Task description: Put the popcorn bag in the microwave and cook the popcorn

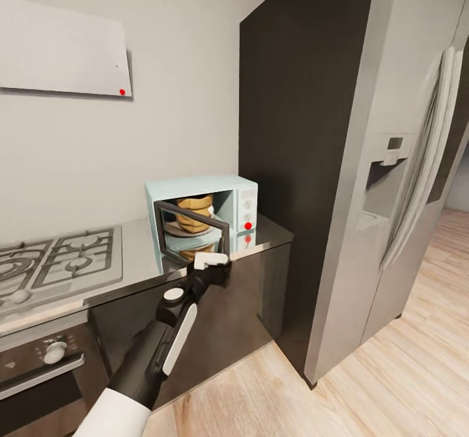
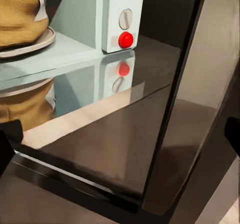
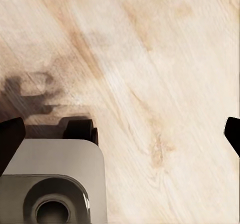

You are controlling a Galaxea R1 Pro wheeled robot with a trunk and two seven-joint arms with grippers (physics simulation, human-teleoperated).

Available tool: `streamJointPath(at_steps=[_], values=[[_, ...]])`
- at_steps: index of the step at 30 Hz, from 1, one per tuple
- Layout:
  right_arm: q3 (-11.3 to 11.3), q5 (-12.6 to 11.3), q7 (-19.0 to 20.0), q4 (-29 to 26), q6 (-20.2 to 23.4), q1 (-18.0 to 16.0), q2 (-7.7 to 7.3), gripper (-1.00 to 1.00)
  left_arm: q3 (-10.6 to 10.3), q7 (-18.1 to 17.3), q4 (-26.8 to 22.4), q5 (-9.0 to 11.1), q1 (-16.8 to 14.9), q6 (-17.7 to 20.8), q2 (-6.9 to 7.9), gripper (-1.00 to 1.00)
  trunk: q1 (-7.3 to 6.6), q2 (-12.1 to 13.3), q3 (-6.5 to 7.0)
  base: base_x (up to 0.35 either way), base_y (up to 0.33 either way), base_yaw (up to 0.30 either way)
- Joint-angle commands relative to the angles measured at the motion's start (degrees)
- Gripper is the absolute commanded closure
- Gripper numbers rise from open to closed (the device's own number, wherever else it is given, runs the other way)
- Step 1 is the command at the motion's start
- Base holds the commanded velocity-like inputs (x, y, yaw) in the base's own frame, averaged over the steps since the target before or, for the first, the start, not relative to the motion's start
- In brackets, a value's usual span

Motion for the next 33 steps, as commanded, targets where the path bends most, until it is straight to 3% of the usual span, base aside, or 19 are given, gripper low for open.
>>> streamJointPath(at_steps=[1,6,10,13,14,26,27,28,33], values=[[-0.5,0.5,0.1,0.1,-0.1,-0.1,-0.10,-1.00,-0.1,0.4,-0.4,0.7,0.0,0.3,0.03,-1.00,0.00,0.0,-0.07,0.000,0.000,0.000],[-0.5,0.5,0.1,0.1,-0.2,-0.1,-0.24,-1.00,-0.1,0.5,-1.6,0.9,0.0,0.6,0.21,-1.00,0.00,0.0,-0.07,0.000,0.000,0.000],[-0.5,0.5,0.1,0.1,-0.2,-0.1,-0.27,-1.00,-0.1,0.6,-2.8,0.9,0.0,1.2,1.50,-1.00,0.00,0.0,-0.07,0.000,0.000,0.000],[-0.5,0.5,0.1,0.1,-0.2,-0.1,-0.34,-1.00,-0.1,0.6,-3.7,3.4,0.0,1.9,2.20,-1.00,0.00,0.0,-0.07,-0.060,0.000,0.000],[-0.5,0.5,0.0,0.1,-0.2,-0.1,-0.34,-1.00,-0.1,0.6,-4.0,1.0,0.0,3.7,2.21,-1.00,0.00,0.0,-0.07,-0.246,0.000,0.000],[-0.5,0.5,0.0,0.1,-0.2,-0.1,-0.34,-1.00,-0.1,0.6,-3.6,1.1,0.0,3.9,2.40,-1.00,0.00,0.0,-0.07,-0.070,0.000,0.000],[-0.5,0.5,0.0,0.1,-0.2,-0.1,-0.34,-1.00,-0.1,0.6,-3.6,1.1,0.0,3.9,2.97,-1.00,0.00,0.0,-0.07,0.000,0.000,0.000],[-0.5,0.5,-0.1,0.1,-0.2,-0.1,-0.34,-1.00,-0.1,0.6,-3.8,1.1,0.0,3.8,5.46,-1.00,0.00,0.0,-0.07,0.000,0.000,0.000],[-0.5,0.5,-0.1,0.1,-0.2,-0.1,-0.29,-1.00,0.1,0.5,-3.3,1.2,0.0,3.2,6.56,-1.00,0.00,0.0,-0.07,0.000,0.000,0.000]])
